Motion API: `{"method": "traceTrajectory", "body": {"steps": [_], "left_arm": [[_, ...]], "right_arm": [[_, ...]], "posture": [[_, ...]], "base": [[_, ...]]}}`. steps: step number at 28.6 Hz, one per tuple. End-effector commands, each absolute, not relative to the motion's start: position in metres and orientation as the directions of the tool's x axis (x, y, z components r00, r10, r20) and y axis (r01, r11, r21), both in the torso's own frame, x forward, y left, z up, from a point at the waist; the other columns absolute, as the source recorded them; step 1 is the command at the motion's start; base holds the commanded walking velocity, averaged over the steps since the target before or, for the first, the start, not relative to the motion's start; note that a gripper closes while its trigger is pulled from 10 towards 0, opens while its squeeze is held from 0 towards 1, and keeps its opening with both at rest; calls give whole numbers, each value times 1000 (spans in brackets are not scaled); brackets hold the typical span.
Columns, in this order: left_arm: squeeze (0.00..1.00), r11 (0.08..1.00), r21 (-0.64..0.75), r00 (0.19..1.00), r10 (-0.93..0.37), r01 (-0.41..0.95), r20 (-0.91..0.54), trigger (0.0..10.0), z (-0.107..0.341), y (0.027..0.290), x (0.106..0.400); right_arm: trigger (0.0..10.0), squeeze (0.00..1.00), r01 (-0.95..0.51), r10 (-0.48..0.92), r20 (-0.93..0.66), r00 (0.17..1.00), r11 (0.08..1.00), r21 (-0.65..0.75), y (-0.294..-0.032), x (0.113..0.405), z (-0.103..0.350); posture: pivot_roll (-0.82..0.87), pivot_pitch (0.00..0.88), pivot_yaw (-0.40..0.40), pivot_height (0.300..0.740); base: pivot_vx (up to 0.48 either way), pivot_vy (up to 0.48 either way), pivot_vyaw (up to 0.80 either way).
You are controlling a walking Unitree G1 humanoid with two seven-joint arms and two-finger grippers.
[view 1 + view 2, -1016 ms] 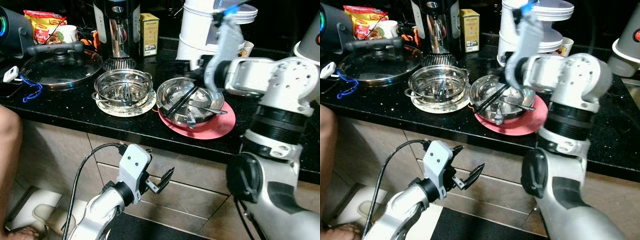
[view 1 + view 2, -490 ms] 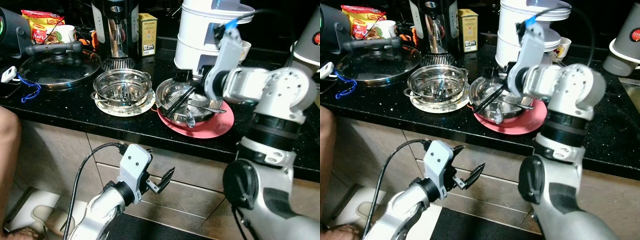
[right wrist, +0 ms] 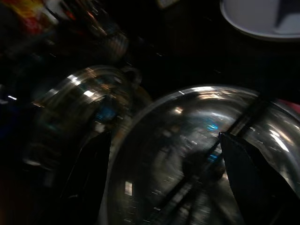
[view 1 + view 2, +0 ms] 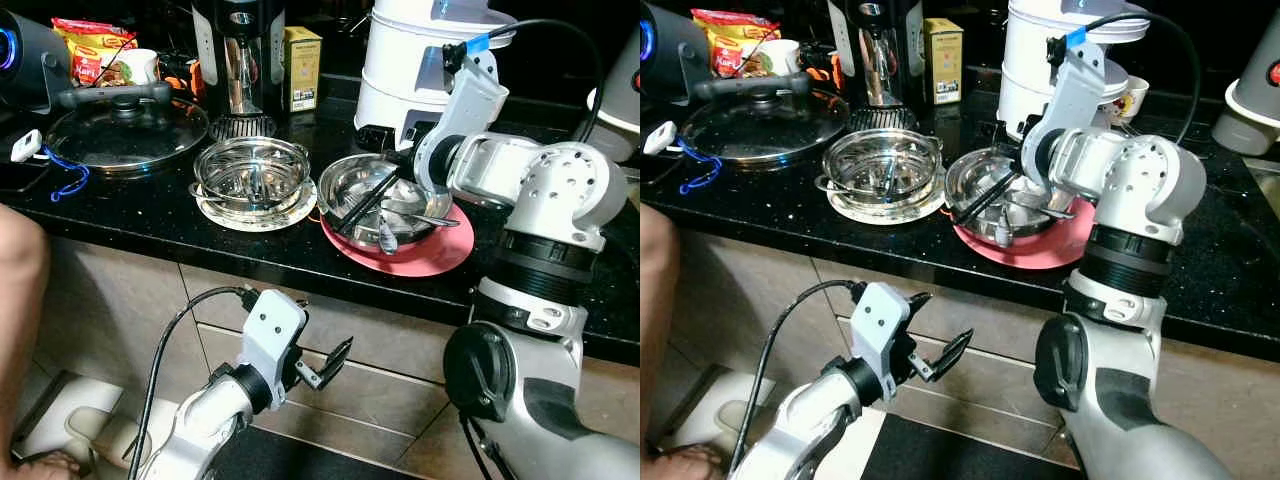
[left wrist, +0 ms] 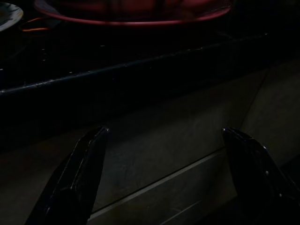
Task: Kitchen organization
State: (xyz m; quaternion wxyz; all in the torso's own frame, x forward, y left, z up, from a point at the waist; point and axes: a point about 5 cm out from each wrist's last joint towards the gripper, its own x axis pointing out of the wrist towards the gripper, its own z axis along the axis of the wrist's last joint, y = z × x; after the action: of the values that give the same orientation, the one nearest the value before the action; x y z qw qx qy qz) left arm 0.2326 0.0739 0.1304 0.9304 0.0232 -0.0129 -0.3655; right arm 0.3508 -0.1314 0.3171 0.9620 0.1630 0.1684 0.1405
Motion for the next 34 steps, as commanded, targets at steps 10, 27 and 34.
{"method": "traceTrajectory", "body": {"steps": [10, 27, 34], "left_arm": [[0, 726, 42, 727, -686, 686, -19, 10000, 126, 73, 231], [0, 731, 42, 732, -682, 682, -15, 10000, 127, 73, 232], [0, 731, 41, 732, -682, 681, -13, 10000, 128, 73, 232]], "right_arm": [[10000, 0, -182, 268, -330, 905, 946, 269, -135, 350, 307], [10000, 0, -179, 249, -359, 899, 959, 218, -133, 348, 299], [10000, 0, -173, 231, -369, 900, 968, 183, -134, 348, 296]], "posture": [[6, 39, -79, 740], [5, 48, -80, 740], [3, 50, -80, 740]], "base": [[0, 0, 0], [0, 0, 0], [0, 0, 0]]}}
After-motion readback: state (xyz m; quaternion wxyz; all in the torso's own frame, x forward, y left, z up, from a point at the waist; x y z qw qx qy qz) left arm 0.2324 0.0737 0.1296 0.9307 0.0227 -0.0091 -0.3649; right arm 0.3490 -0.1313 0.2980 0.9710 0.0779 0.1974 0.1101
